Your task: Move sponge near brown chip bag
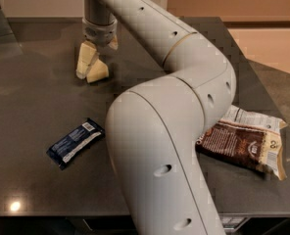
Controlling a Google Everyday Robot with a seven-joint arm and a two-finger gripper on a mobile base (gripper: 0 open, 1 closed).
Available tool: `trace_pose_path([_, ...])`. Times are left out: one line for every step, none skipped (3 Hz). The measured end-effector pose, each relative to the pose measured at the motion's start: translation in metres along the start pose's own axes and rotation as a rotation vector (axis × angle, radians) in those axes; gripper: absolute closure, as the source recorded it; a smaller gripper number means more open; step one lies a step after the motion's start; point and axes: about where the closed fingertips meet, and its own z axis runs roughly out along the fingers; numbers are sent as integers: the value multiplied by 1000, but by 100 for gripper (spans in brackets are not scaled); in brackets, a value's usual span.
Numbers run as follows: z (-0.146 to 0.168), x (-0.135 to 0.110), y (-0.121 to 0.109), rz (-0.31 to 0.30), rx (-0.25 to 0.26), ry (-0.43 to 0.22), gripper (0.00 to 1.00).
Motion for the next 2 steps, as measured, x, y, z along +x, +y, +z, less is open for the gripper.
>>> trace_pose_path([6,0,-1,-8,7,18,0])
trace_pose_path([13,4,-4,-15,14,37,0])
